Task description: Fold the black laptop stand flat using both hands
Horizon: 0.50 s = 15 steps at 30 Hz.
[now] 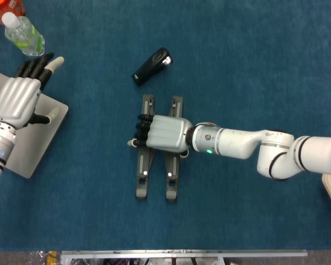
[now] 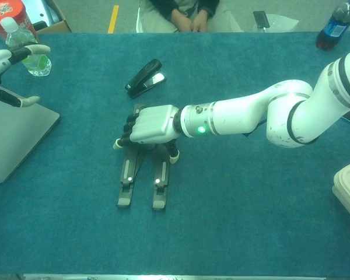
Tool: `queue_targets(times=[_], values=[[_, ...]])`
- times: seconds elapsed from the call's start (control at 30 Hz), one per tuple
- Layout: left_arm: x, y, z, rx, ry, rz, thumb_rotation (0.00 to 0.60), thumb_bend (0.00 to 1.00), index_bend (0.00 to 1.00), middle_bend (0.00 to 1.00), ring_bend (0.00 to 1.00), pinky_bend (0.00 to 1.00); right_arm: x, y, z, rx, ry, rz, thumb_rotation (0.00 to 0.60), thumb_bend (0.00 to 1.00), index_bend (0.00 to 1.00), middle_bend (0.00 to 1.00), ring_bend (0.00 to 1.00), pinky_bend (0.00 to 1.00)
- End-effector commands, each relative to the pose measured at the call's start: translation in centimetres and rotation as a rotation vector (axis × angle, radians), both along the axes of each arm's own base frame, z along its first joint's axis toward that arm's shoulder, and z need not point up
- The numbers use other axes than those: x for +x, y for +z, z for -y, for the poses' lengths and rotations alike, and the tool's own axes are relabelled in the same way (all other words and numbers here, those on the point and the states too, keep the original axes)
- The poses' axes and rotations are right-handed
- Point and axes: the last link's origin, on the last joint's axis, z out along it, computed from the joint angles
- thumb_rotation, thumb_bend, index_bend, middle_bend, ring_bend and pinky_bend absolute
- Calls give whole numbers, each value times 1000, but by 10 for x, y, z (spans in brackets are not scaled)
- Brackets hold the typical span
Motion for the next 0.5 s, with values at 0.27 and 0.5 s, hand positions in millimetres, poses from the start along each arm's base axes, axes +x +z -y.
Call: queue_targets(times=[0.27,0.5], values=[[1,0,0,0,0,-1,600,293,0,0,0,49,1,1,1,-4,-4,19,600,0,0,278,165,142],[1,-1,-1,-1,0,-1,600,293,0,0,0,49,-1,3,2,-8,-6,21,600,0,0,298,200,202]])
